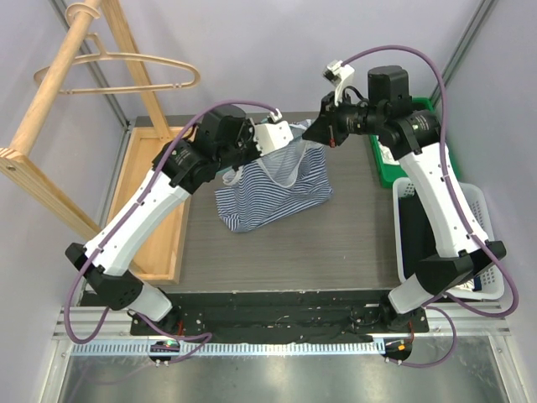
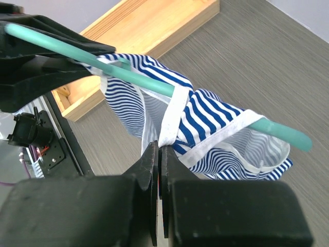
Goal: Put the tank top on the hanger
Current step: Hang the tank top on the hanger.
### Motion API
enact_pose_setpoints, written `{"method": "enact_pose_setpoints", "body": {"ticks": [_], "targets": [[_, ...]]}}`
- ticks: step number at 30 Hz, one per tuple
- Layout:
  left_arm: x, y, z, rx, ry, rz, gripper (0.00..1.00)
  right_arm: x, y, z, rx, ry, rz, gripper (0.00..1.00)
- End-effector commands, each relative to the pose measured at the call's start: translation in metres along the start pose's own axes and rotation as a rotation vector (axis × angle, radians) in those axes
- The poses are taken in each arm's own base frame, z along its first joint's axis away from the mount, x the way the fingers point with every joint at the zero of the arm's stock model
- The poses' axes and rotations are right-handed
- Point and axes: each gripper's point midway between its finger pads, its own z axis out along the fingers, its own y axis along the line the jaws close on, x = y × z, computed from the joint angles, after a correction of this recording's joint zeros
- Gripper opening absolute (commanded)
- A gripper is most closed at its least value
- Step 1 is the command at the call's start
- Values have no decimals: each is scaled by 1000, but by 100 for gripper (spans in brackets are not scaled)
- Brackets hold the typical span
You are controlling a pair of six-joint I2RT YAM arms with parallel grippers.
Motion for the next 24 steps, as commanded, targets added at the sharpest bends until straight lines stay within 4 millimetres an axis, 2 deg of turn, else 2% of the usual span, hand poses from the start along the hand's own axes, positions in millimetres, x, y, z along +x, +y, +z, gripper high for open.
{"method": "enact_pose_setpoints", "body": {"ticks": [1,6,12,17,20,21,23,24], "targets": [[-28,18,-9,-56,-99,-55,0,-23,24,-7,-24,-56,-93,1],[-38,16,-10,-25,-132,-75,0,-21,37,4,-53,-40,-131,1],[-42,15,-7,-16,-135,-86,0,-9,57,22,-79,7,-196,1],[-43,16,-6,-14,-138,-89,0,-10,54,30,-19,18,-264,2],[-45,18,-7,-23,-140,-96,0,-12,52,27,19,18,-301,20],[-44,20,-7,-32,-137,-97,0,-13,50,25,39,18,-324,35],[-45,23,-8,-45,-139,-99,0,-17,52,16,67,4,-358,46],[-45,24,-10,-54,-138,-100,0,-19,50,12,84,0,-383,55]]}}
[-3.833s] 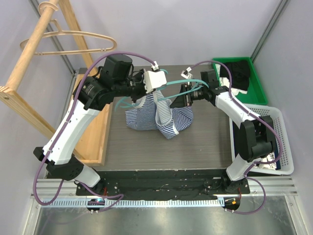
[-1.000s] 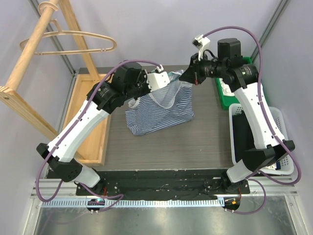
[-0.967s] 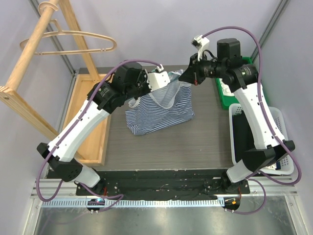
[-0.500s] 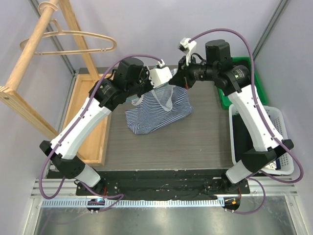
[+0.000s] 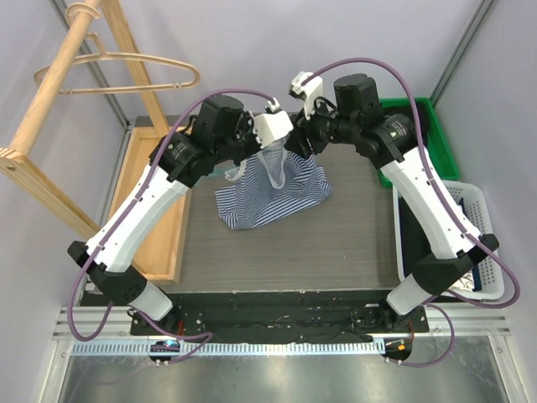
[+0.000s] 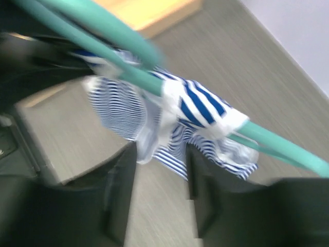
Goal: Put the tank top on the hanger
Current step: Hang the tank top on the hanger.
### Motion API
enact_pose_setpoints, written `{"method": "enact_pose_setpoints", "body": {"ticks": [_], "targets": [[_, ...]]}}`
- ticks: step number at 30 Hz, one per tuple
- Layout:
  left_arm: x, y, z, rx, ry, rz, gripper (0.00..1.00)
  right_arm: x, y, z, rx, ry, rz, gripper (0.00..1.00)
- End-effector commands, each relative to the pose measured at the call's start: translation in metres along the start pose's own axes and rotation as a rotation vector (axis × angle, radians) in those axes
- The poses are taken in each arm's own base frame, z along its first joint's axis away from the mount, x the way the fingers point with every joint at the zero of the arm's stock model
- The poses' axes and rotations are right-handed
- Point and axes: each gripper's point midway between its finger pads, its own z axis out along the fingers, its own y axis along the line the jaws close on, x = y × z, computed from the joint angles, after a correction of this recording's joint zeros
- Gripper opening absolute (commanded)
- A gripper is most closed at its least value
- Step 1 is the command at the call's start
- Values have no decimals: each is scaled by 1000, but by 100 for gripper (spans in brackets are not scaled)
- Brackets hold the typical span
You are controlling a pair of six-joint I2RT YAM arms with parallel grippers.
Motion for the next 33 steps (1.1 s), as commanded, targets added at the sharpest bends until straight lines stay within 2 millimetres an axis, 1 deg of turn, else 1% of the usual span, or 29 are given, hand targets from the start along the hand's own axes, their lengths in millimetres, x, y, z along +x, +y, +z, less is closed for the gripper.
{"method": "enact_pose_setpoints", "body": {"ticks": [1,2,3,4,7,9,10,11,12,13,14,15,16,17,20,21,22,25,26,30,31,32,33], "targets": [[-29,23,-9,-91,-94,-27,0,-29,10,-29,42,-83,-155,60],[-29,23,-10,-95,-93,-28,0,-29,12,-32,37,-81,-164,63],[-28,24,-10,-97,-92,-28,0,-28,14,-34,26,-82,-178,68],[-29,25,-11,-101,-94,-28,0,-28,20,-36,-6,-87,-184,69],[-30,25,-11,-103,-98,-32,0,-28,33,-39,-67,-92,-180,70],[-32,24,-13,-95,-106,-37,0,-33,33,-42,-68,-108,-181,70],[-32,23,-12,-88,-107,-40,0,-36,33,-44,-61,-115,-176,67],[-32,23,-14,-90,-111,-47,0,-43,27,-49,-42,-136,-173,65],[-32,23,-14,-90,-112,-53,0,-46,24,-51,-32,-143,-167,63],[-32,24,-14,-94,-109,-55,0,-49,20,-54,-16,-154,-162,58],[-31,25,-14,-102,-105,-58,0,-56,11,-57,31,-174,-141,55],[-31,26,-13,-112,-104,-64,0,-58,1,-60,57,-182,-123,51],[-31,27,-14,-117,-106,-66,0,-60,-2,-62,60,-192,-107,50],[-29,28,-14,-121,-100,-68,0,-64,-4,-64,58,-212,-74,45],[-30,33,-16,-152,-101,-90,0,-70,-28,-69,124,-246,-4,42],[-30,35,-17,-164,-103,-98,0,-71,-35,-72,151,-258,49,42],[-31,37,-17,-178,-107,-108,0,-69,-53,-74,195,-261,86,42],[-28,42,-17,-212,-97,-127,0,-67,-71,-77,217,-280,163,47],[-27,43,-17,-222,-94,-132,0,-62,-72,-73,212,-267,174,48],[-19,50,-14,-280,-67,-159,0,-50,-61,-60,132,-255,196,55],[-18,50,-13,-290,-65,-167,0,-52,-53,-56,84,-270,222,56],[-16,50,-10,-296,-63,-183,0,-39,-52,-47,65,-249,253,57],[-14,50,-8,-307,-60,-196,0,-35,-49,-42,43,-241,269,57]]}}
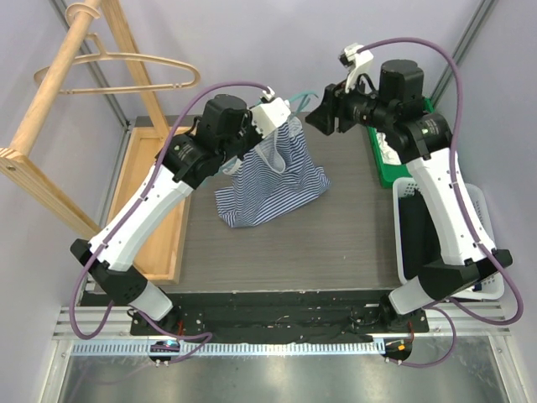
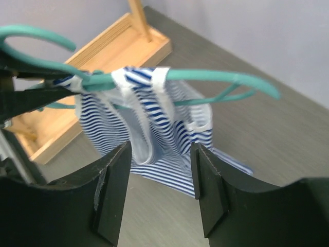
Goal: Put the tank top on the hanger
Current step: Hang the tank top on the hanger.
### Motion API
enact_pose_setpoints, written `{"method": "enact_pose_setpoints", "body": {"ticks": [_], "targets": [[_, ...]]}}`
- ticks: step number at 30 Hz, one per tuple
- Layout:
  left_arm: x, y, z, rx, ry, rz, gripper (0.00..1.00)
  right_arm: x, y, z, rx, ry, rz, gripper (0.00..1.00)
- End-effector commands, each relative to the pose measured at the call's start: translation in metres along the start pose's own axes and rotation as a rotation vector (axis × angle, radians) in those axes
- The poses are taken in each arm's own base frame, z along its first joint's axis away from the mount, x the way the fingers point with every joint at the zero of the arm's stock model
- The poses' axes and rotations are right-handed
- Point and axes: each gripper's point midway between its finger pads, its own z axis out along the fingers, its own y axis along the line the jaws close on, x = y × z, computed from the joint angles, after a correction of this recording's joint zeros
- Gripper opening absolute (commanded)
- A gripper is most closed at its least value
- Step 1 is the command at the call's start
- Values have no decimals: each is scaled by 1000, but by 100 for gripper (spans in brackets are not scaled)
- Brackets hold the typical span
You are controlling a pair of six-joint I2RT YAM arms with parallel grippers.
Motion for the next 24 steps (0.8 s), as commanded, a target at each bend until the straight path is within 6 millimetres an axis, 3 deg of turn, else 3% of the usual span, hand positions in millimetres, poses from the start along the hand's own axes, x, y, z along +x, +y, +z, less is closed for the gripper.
{"method": "enact_pose_setpoints", "body": {"ticks": [1,2,6,15,21,24], "targets": [[-15,25,-3,-150,-62,-102,0,8,28,10,-154,-25,104,57],[-13,25,-1,-159,-55,-116,0,20,28,17,-171,3,131,58],[-5,30,10,-233,-26,-210,0,37,35,32,-247,38,214,58],[1,32,23,-296,1,-310,0,60,52,60,-414,102,410,55],[-4,27,27,-278,-13,-389,0,72,44,92,-425,139,502,53],[-6,25,29,-275,-17,-410,0,87,40,110,-401,175,545,52]]}}
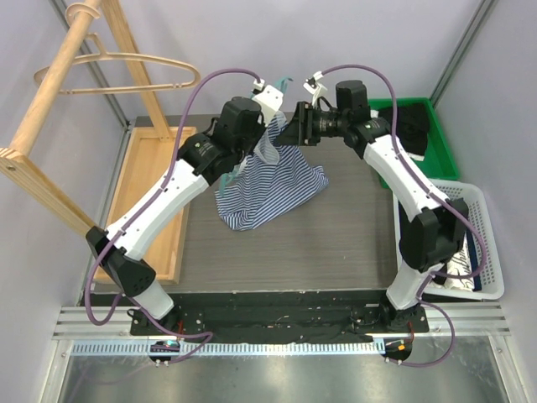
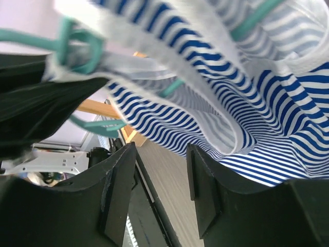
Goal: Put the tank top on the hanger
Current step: Hang the tank top on the hanger.
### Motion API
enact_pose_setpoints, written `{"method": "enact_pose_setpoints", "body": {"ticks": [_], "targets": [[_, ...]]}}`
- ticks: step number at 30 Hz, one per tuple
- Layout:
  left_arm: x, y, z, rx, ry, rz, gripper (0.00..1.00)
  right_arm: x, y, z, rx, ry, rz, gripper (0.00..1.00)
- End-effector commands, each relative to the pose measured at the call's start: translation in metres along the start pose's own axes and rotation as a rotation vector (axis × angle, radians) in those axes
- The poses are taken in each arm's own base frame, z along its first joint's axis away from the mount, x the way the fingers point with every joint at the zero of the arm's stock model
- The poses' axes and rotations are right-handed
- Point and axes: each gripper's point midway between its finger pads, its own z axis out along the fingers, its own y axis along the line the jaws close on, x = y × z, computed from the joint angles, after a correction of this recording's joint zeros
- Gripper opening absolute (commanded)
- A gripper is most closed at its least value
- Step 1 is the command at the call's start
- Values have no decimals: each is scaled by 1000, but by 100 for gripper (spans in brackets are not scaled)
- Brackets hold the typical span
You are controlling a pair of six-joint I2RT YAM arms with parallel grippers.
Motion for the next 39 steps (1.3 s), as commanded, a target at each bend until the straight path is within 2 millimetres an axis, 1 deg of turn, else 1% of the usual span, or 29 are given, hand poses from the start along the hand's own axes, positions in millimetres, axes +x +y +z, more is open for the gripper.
{"method": "enact_pose_setpoints", "body": {"ticks": [1,2,5,7,10,15,19,23,30,33,39], "targets": [[-36,8,-7,-33,-111,-130,0,-10,6,16,-41,-16,44,52],[-37,7,-7,-36,-111,-136,0,-4,4,24,-50,2,58,51],[-39,2,-6,-35,-112,-143,0,-1,12,34,-74,20,61,51],[-40,-1,-5,-38,-110,-137,0,-3,17,37,-85,22,55,51],[-41,-12,-4,-29,-109,-128,0,-5,16,40,-86,20,69,51],[-42,-16,-4,-45,-107,-113,0,-3,7,44,-75,28,101,51],[-43,-14,-6,-59,-111,-109,0,-9,0,41,-55,10,113,51],[-45,-11,-7,-69,-116,-111,0,-13,-12,38,-17,-10,132,51],[-46,-10,-10,-64,-119,-120,0,-17,-14,38,-21,-16,136,51],[-46,-13,-11,-55,-119,-124,0,-20,-16,40,-17,-21,137,51],[-47,-16,-12,-35,-118,-135,0,-21,-27,48,2,-22,147,47]]}}
